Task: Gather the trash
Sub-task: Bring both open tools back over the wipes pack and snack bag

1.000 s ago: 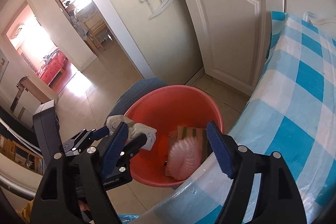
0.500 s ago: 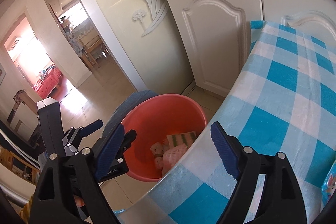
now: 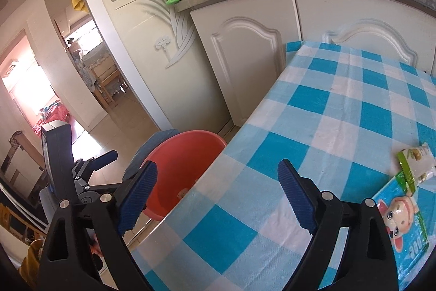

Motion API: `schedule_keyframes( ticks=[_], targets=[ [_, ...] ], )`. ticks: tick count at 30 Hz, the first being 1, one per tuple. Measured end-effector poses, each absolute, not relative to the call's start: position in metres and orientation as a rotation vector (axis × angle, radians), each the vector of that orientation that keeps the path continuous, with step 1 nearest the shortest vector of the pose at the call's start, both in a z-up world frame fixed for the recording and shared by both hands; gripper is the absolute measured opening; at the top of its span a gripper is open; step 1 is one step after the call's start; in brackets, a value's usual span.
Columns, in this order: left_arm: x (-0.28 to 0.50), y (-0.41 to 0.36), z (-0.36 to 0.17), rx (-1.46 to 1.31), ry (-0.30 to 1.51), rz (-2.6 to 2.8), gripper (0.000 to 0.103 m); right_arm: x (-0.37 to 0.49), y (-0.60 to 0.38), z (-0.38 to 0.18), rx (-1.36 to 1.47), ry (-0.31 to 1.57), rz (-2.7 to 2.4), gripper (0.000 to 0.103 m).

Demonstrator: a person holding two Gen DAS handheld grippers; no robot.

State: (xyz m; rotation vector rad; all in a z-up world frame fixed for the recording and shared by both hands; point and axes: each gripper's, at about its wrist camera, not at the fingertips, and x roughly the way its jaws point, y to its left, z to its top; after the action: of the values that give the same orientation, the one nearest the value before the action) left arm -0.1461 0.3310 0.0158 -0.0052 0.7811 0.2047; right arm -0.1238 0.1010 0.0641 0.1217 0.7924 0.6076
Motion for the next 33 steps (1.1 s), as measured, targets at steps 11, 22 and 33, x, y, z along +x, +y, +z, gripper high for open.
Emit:
schedule_keyframes(
  ticks=[11,22,33],
  targets=[
    [-0.152,0.300,0.032,0.062,0.762,0.173,0.097,-0.135,0.050,0.063,0.171,0.773,0.535,0.089],
    [-0.153,0.267,0.046,0.124,0.741,0.136,0.097,-0.148,0.013,0.068,0.171,0.736,0.484,0.090],
    [-0.152,0.226,0.050,0.166,0.739,0.064,0.097,-0.160,-0.023,0.065,0.065,0.702,0.393,0.090]
  ],
)
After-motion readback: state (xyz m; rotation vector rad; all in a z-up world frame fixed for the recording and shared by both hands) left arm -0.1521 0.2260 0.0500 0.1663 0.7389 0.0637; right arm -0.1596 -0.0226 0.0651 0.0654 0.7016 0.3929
